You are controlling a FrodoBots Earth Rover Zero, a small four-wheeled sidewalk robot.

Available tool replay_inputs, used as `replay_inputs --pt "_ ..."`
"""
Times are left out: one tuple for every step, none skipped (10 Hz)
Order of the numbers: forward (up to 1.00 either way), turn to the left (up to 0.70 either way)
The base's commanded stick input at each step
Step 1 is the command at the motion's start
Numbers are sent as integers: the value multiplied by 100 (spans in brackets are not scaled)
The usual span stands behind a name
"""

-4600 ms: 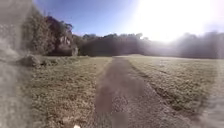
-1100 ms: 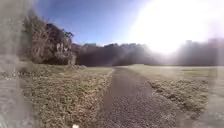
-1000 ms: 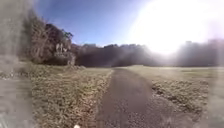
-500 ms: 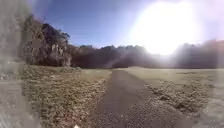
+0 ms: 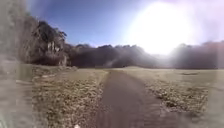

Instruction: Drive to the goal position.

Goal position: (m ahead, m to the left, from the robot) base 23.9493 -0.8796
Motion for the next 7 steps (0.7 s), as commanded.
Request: replay_inputs --pt "60 -15" --pt "60 -15" --pt "60 -15" --pt "60 -15" --pt "60 -15" --pt "60 -15" --pt "60 -15"
